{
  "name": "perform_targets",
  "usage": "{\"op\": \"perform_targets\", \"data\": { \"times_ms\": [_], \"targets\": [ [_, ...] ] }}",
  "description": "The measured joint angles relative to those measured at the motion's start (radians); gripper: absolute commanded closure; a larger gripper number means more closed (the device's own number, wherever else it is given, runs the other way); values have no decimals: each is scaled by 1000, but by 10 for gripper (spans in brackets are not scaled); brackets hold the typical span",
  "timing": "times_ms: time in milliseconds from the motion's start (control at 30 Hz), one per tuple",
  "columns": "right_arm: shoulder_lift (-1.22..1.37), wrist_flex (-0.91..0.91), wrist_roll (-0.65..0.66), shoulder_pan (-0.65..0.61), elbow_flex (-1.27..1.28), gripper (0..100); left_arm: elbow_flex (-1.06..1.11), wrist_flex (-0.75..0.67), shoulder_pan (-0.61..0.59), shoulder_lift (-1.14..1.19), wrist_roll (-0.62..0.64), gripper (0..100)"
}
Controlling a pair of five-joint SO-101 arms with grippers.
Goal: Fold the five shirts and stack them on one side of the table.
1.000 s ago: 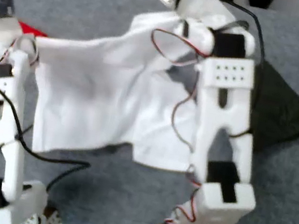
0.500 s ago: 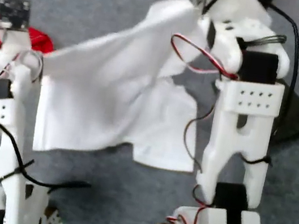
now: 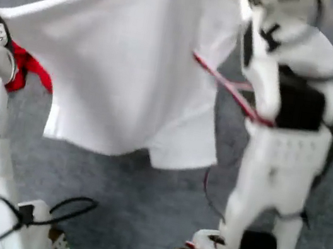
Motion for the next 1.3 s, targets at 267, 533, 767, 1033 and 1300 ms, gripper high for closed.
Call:
{"op": "perform_targets", "data": {
  "times_ms": [267,533,767,1033,1300],
  "targets": [
    [-293,167,-34,54,-2,994,-233,305,-8,-138,0,981],
    [-578,229,-34,75,-5,994,-629,623,-17,-155,0,981],
    [-729,229,-34,77,-6,993,-878,881,-23,-158,2,981],
    [-729,226,-34,77,94,993,-792,953,-23,-158,-31,981],
    [-643,-87,20,43,505,993,-351,582,-21,-157,-31,981]
  ]
}}
